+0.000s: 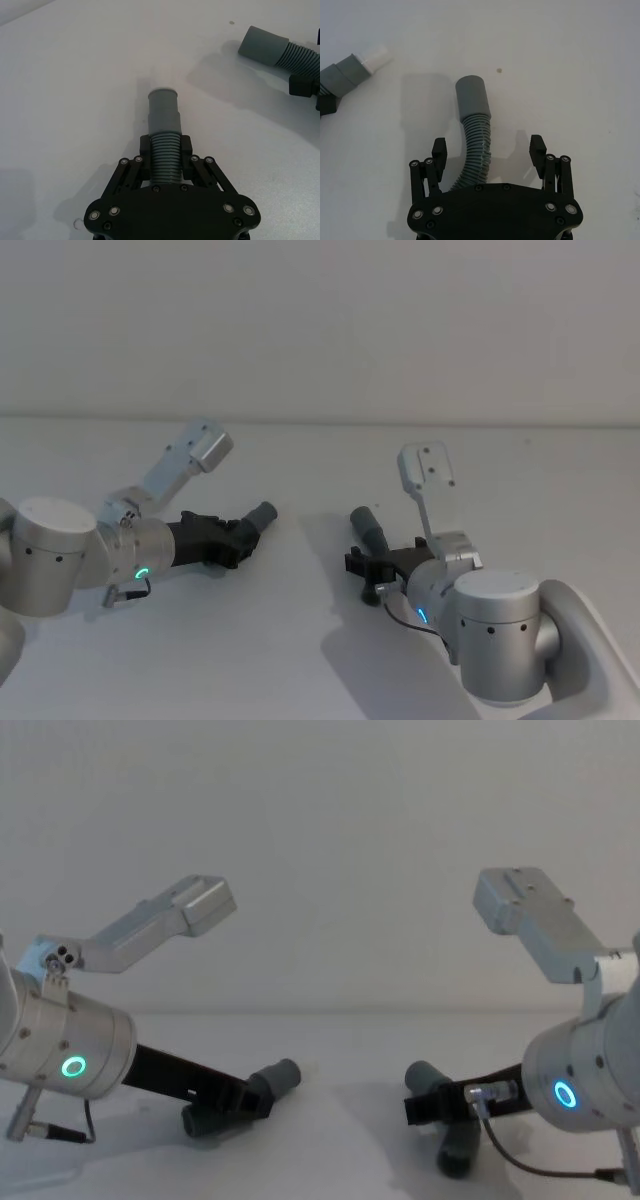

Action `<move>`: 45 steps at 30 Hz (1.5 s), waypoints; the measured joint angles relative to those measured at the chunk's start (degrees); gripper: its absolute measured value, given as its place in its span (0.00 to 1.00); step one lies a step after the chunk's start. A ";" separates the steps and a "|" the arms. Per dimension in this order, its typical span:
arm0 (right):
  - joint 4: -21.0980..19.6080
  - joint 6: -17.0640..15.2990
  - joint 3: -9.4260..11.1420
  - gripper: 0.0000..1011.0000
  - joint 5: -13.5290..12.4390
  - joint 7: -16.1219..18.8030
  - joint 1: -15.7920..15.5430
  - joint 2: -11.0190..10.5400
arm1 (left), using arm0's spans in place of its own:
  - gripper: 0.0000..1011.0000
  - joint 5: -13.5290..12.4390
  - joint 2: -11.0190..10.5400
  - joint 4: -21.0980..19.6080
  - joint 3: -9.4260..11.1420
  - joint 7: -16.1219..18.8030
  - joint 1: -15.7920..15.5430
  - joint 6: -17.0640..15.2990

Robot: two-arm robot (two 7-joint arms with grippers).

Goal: Use both hands to pick up one end of the pipe from the table, align the ends, and insert them.

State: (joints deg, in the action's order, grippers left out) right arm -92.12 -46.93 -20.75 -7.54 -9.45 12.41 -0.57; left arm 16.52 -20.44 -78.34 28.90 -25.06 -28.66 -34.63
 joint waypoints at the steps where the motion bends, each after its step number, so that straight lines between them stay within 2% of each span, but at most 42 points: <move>1: -0.01 0.00 -0.05 0.99 0.09 0.01 -0.07 0.01 | 0.31 0.00 0.00 0.00 0.00 0.00 0.00 0.00; 6: -0.01 -0.01 -0.17 0.97 0.33 0.07 -0.19 0.03 | 0.31 0.00 0.00 0.00 0.00 0.00 0.00 0.00; 12: -0.02 0.00 -0.25 0.85 0.53 0.15 -0.29 0.05 | 0.31 0.00 0.00 0.00 0.00 0.00 0.00 0.00; 14: -0.02 0.00 -0.28 0.76 0.57 0.18 -0.32 0.05 | 0.31 0.00 0.00 0.00 0.00 0.00 0.00 0.00; 17: -0.02 0.00 -0.30 0.71 0.63 0.21 -0.35 0.05 | 0.31 0.00 0.00 0.00 0.00 0.00 0.00 0.00; 19: -0.02 0.01 -0.31 0.62 0.67 0.24 -0.37 0.05 | 0.31 0.00 0.00 0.00 0.00 0.00 0.00 0.00; 21: -0.02 0.01 -0.33 0.58 0.69 0.25 -0.37 0.05 | 0.31 0.00 0.00 0.00 0.00 0.00 0.00 0.00; 22: -0.02 0.01 -0.34 0.52 0.70 0.25 -0.38 0.05 | 0.31 0.00 0.00 0.00 0.00 0.00 0.00 0.00; 28: -0.02 0.02 -0.37 0.31 0.74 0.30 -0.41 0.05 | 0.31 0.00 0.00 0.00 0.00 0.00 0.00 0.00; 34: -0.02 0.06 -0.38 0.18 0.78 0.34 -0.44 0.05 | 0.31 0.00 0.00 0.00 0.00 0.00 0.00 0.00; 45: -0.02 0.11 -0.36 0.14 0.85 0.37 -0.47 0.05 | 0.31 -0.01 0.02 0.03 0.08 0.00 -0.08 -0.02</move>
State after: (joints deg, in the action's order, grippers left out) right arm -92.15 -46.82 -21.11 -6.70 -9.09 11.94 -0.51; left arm 16.51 -20.42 -78.31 28.98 -25.06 -28.74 -34.65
